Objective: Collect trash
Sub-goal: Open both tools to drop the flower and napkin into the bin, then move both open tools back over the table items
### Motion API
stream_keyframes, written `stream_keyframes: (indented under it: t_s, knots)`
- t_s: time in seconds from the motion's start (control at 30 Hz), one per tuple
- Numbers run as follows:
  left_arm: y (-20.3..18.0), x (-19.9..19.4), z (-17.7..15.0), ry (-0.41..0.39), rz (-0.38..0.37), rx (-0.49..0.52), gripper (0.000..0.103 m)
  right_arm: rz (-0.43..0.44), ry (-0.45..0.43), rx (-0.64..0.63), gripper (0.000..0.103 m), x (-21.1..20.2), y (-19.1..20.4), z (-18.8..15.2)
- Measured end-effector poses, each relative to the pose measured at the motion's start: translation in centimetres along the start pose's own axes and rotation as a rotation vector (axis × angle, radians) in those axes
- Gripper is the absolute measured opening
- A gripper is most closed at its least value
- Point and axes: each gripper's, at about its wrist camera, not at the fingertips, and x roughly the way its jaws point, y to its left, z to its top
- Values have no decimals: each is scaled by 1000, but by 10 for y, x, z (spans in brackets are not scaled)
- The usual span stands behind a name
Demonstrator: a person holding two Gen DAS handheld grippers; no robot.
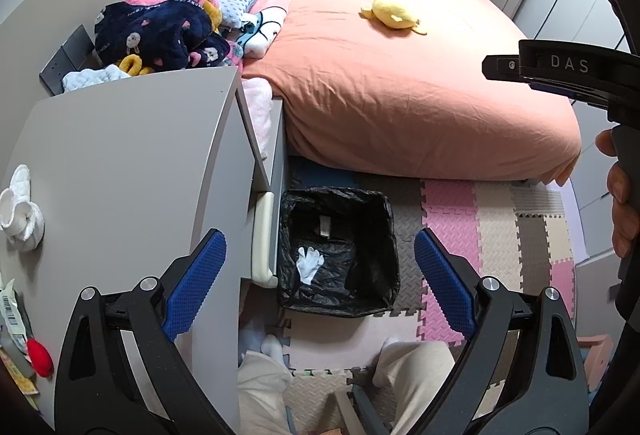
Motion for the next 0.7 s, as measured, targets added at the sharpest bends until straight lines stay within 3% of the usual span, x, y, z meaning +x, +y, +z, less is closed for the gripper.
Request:
stream_keyframes:
  t_s: [0.7]
  knots:
    - [56,-31,-29,-43,34,-102,92,62,-42,-122,73,-26,74,-11]
